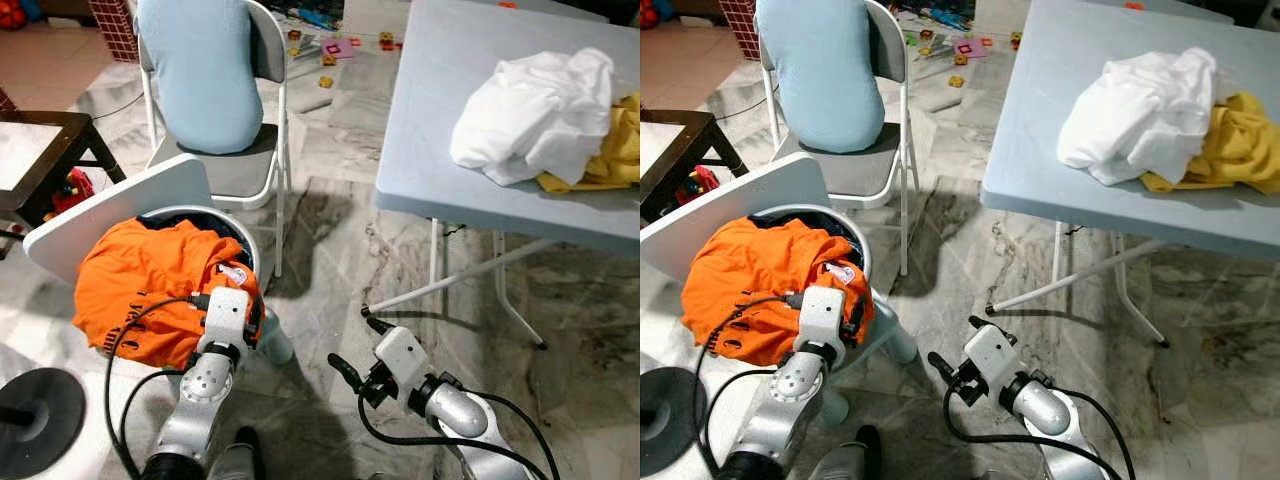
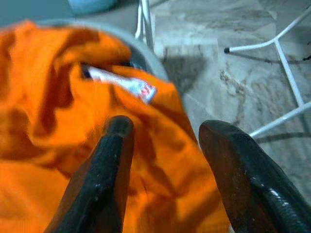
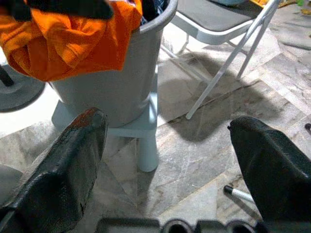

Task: Hang hanger

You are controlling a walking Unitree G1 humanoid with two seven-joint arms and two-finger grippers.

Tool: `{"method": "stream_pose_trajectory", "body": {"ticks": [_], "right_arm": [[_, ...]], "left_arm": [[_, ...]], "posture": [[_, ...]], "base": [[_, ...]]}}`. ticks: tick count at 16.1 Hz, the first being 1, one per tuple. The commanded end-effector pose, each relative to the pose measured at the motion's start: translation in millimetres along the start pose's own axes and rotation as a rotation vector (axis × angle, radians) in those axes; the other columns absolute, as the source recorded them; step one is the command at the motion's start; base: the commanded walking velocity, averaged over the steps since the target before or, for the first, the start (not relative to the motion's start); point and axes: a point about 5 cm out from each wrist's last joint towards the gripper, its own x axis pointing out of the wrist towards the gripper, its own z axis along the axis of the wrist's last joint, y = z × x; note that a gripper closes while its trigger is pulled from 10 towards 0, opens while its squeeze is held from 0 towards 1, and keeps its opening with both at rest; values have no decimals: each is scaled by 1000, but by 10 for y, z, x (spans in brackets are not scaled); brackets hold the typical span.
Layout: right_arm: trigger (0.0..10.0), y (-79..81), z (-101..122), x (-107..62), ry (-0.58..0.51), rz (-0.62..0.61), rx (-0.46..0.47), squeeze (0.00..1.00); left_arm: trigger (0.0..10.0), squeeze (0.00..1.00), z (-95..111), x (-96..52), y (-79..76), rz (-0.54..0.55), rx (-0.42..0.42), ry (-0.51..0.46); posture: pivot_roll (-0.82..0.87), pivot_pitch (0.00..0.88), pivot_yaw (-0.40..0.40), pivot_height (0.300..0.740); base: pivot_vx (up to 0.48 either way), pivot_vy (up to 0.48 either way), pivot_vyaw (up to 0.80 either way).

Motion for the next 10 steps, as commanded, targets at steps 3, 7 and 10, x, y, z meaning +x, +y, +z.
{"method": "stream_pose_trajectory", "body": {"ticks": [3,7,10], "right_arm": [[10000,-19,-16,-59,21,-17,-10,0],[10000,-12,0,-56,19,-17,-22,0],[10000,-39,5,-58,20,-36,-24,0]], "left_arm": [[10000,0,-65,5,-58,31,-67,82],[10000,0,-280,-74,-57,84,-125,182],[10000,0,-274,-73,-49,102,-127,181]], "posture": [[-75,215,-18,740],[-77,214,-24,740],[-78,213,-25,740]], "base": [[0,0,0],[0,0,0],[0,0,0]]}}
